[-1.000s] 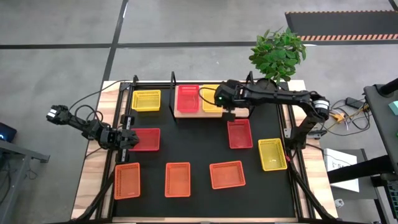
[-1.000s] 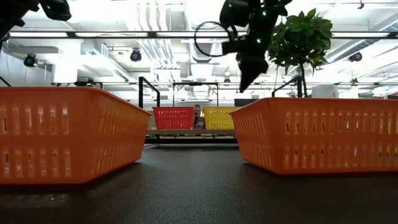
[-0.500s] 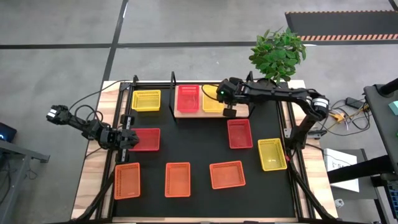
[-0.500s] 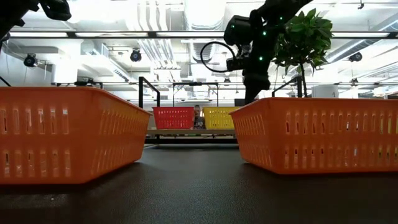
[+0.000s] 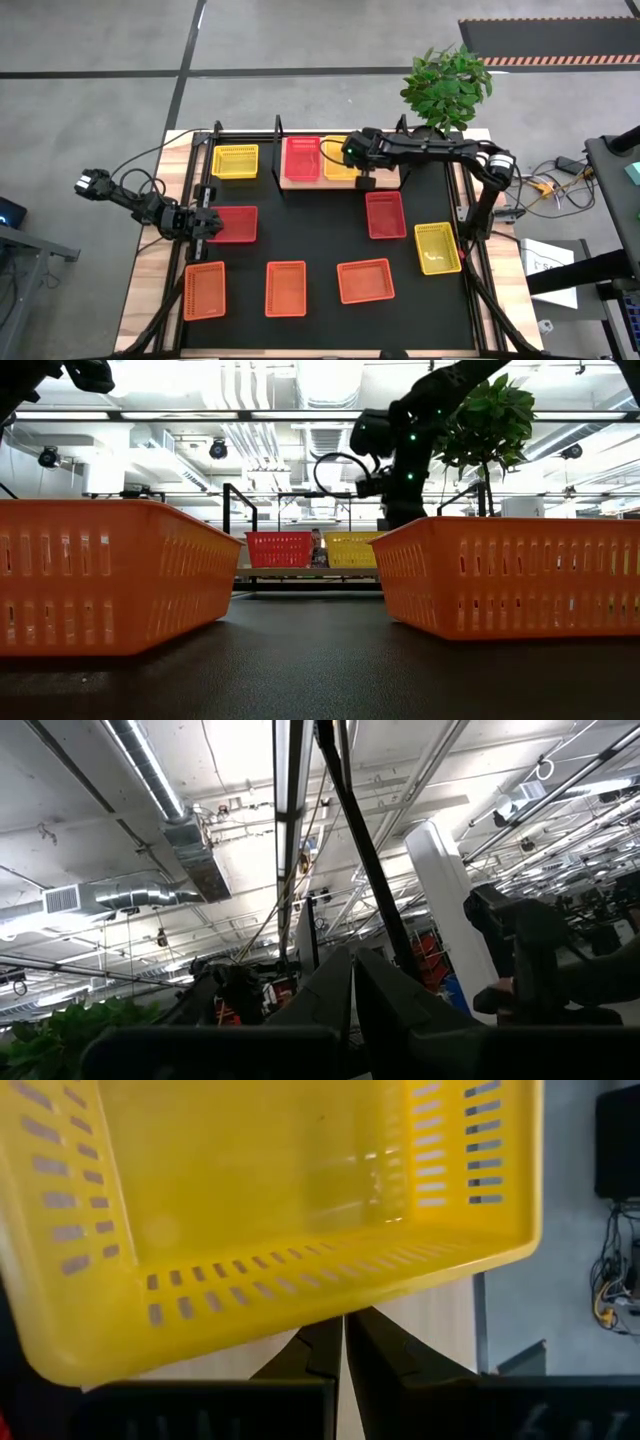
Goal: Stack baskets on shelf by color
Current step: Put the middle yellow bin on the shelf, then put the right orange bin on the shelf
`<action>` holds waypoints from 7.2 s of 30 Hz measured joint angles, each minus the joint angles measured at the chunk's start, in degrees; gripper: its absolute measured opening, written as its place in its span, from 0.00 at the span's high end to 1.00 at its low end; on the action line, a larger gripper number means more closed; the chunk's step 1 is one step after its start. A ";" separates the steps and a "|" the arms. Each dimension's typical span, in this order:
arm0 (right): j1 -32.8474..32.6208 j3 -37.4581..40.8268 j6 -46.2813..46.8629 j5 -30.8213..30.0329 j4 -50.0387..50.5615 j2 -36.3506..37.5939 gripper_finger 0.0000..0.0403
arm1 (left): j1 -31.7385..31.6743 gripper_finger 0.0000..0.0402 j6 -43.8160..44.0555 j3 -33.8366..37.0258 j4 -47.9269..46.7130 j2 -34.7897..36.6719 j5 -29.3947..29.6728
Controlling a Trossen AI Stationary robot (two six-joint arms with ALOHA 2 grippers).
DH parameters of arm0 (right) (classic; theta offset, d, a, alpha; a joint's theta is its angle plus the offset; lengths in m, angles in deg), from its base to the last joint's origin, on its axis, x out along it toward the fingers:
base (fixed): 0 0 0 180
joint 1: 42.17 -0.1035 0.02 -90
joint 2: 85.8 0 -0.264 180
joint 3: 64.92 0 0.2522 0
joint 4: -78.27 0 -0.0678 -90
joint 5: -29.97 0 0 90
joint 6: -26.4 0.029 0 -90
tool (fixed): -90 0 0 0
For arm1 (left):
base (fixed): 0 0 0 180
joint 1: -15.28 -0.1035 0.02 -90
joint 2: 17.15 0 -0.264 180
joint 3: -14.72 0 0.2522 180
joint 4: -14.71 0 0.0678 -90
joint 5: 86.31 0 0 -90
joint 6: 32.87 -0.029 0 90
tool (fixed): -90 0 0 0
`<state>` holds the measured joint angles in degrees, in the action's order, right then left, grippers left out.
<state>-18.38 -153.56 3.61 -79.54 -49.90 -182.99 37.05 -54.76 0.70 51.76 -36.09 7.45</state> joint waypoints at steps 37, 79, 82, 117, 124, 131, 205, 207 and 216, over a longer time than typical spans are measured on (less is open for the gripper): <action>-10.27 -4.55 5.85 15.02 0.52 2.95 0.98 | -0.01 1.00 -0.02 -0.01 0.18 -0.02 -0.01; -7.63 -0.39 7.38 10.91 3.38 3.73 0.98 | -0.01 1.00 0.02 -0.01 0.63 -0.04 -0.02; -8.22 -0.39 7.48 10.64 2.98 5.14 0.98 | 0.01 1.00 0.02 0.00 0.63 -0.04 -0.02; -4.37 -4.67 4.85 16.55 -6.74 -1.97 0.98 | 0.01 1.00 -1.33 -0.02 1.22 -0.04 -0.02; -5.20 -8.22 5.40 15.88 -4.68 -1.37 0.98 | 0.01 1.00 -1.33 0.00 1.20 -0.04 -0.02; -9.58 -13.00 10.07 23.00 1.26 1.34 0.98 | 0.01 1.00 -1.31 -0.01 1.20 -0.04 -0.02; -51.17 5.62 -33.41 21.49 14.86 3.21 0.71 | -0.01 1.00 -1.01 0.00 0.72 -0.15 -0.03; -51.17 5.88 -33.39 21.49 14.69 3.21 0.75 | 0.01 1.00 -1.01 0.00 0.69 -0.15 -0.04; -51.17 8.60 -32.24 21.36 9.81 3.21 0.95 | 0.00 1.00 -1.01 0.00 0.72 -0.15 -0.03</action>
<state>-69.55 -144.96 -28.63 -58.18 -40.09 -179.78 37.05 -55.76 0.70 52.47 -36.25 7.42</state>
